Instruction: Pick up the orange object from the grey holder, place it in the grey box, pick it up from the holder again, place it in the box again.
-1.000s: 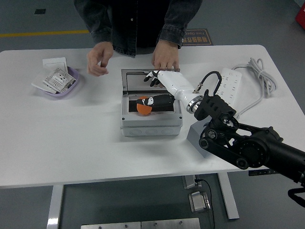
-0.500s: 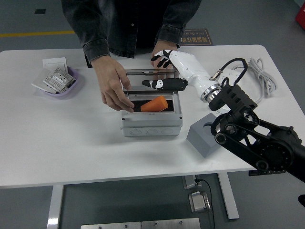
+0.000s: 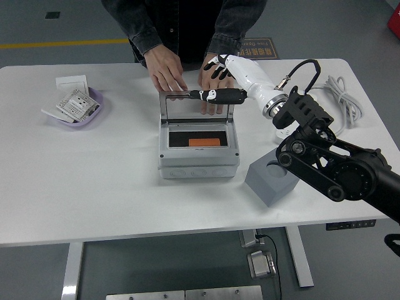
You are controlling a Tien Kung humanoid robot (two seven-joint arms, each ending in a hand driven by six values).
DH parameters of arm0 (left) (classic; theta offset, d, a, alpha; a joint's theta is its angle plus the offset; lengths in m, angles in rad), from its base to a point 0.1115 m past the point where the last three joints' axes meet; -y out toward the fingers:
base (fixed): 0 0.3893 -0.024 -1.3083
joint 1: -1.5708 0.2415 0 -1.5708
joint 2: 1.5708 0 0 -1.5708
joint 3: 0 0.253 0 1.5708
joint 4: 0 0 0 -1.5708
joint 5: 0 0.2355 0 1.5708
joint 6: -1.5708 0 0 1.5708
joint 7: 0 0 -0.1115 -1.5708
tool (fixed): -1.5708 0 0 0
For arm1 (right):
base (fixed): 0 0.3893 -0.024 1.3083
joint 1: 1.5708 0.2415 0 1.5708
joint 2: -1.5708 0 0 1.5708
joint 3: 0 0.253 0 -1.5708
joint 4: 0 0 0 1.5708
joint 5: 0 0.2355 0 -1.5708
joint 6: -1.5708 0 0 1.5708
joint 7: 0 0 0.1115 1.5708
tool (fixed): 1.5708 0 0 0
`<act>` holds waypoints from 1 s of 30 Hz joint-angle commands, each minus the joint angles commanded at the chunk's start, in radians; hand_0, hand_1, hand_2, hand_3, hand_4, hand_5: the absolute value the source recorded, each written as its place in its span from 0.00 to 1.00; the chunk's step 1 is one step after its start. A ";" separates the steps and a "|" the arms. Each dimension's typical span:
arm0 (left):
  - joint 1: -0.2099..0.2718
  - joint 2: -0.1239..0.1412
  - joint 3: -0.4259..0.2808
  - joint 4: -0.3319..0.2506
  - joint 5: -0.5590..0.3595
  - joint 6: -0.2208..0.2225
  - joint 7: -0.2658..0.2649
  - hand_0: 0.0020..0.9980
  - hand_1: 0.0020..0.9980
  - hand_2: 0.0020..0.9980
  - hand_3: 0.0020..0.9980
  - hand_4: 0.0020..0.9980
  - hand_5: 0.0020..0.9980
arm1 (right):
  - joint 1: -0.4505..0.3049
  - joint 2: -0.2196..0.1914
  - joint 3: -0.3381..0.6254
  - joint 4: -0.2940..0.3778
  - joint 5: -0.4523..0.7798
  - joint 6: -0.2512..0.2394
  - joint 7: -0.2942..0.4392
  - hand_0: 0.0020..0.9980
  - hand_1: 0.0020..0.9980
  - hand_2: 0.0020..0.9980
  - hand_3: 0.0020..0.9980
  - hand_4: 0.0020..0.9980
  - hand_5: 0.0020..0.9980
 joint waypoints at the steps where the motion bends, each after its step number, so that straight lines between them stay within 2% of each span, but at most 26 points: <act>1: -0.001 0.000 0.001 0.000 -0.001 0.000 0.000 0.67 0.72 0.61 0.62 0.49 0.04 | 0.008 0.005 -0.011 -0.013 0.009 -0.002 0.002 0.73 0.67 0.66 0.67 1.00 0.75; 4: -0.003 0.001 0.010 0.000 -0.008 0.000 -0.002 0.67 0.72 0.61 0.62 0.49 0.04 | 0.034 0.024 -0.052 -0.056 0.041 -0.009 0.012 0.73 0.67 0.66 0.67 1.00 0.75; 5: -0.003 0.001 0.012 0.000 -0.010 0.000 -0.002 0.67 0.72 0.61 0.61 0.49 0.04 | 0.041 0.029 -0.065 -0.068 0.051 -0.012 0.016 0.78 0.71 0.69 0.67 1.00 0.81; 10: -0.005 0.002 0.018 0.000 -0.013 0.000 -0.002 0.67 0.72 0.61 0.61 0.49 0.04 | 0.068 0.054 -0.119 -0.126 0.096 -0.029 0.040 0.78 0.71 0.69 0.67 1.00 0.81; 11: -0.005 0.002 0.019 0.000 -0.013 0.000 -0.002 0.67 0.72 0.61 0.61 0.49 0.04 | 0.071 0.058 -0.126 -0.134 0.101 -0.031 0.043 0.79 0.71 0.69 0.67 1.00 0.77; 20: -0.009 0.001 0.033 0.000 -0.020 -0.002 -0.005 0.67 0.72 0.61 0.61 0.50 0.04 | 0.100 0.094 -0.187 -0.226 0.173 -0.056 0.080 0.78 0.70 0.69 0.65 1.00 0.77; 25: -0.010 0.001 0.055 0.000 -0.039 -0.002 -0.012 0.67 0.72 0.61 0.61 0.49 0.04 | 0.097 0.095 -0.205 -0.244 0.195 -0.060 0.088 0.78 0.70 0.68 0.65 1.00 0.77; 30: -0.009 -0.001 0.070 0.000 -0.052 -0.003 -0.017 0.67 0.72 0.61 0.61 0.50 0.04 | 0.079 0.079 -0.206 -0.222 0.185 -0.062 0.084 0.78 0.69 0.68 0.64 1.00 0.76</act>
